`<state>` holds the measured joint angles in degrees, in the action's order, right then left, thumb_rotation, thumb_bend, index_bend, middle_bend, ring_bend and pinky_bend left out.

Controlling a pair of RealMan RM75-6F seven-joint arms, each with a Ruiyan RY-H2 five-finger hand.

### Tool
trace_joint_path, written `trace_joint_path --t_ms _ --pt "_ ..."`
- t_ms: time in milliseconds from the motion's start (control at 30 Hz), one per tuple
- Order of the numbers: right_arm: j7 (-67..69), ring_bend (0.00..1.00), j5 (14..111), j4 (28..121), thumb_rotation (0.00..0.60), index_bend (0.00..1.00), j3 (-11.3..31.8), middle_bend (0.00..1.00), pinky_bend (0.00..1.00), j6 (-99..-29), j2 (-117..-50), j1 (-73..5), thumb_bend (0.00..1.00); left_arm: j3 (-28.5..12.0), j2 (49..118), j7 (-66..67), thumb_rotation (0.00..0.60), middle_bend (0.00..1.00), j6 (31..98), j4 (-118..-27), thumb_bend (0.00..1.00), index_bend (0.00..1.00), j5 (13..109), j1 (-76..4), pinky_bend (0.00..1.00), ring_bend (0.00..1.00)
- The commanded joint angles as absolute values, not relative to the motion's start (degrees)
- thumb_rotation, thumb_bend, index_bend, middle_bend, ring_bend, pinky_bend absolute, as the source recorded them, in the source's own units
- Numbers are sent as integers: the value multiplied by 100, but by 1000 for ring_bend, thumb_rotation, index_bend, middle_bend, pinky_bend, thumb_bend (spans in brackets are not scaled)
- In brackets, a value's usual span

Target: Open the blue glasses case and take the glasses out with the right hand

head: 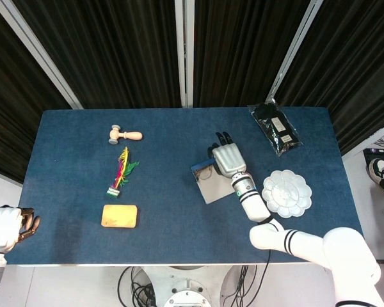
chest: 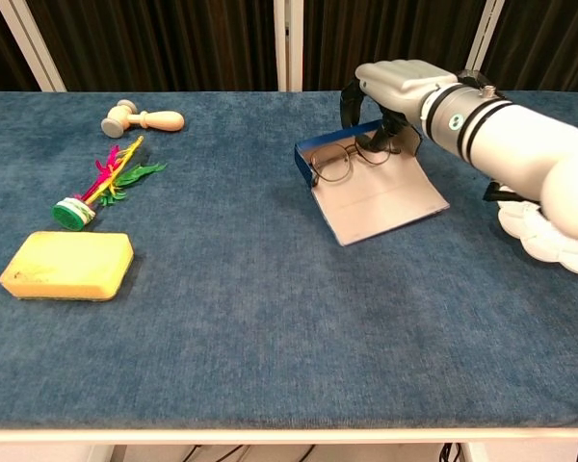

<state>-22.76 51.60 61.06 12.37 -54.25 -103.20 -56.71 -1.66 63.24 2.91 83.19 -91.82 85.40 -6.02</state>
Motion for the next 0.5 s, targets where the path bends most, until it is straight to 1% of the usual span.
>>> trace_joint_path --t_ms 33,200,500 --pt "-2311 0 5314 5693 600 676 1380 346 0 -5710 -10687 -5660 438 -167 6322 285 600 993 8317 -9182 387 846 8540 -603 661 849" --pt "-2156 0 5686 5208 600 679 1384 354 0 -5958 -11041 -5614 444 -163 6318 271 600 992 8316 -9178 387 846 8547 -604 660 848" --pt "-1898 0 6130 4814 600 679 1452 353 0 -6149 -11260 -5496 454 -168 6317 275 600 992 8301 -9183 387 846 8530 -609 660 847"
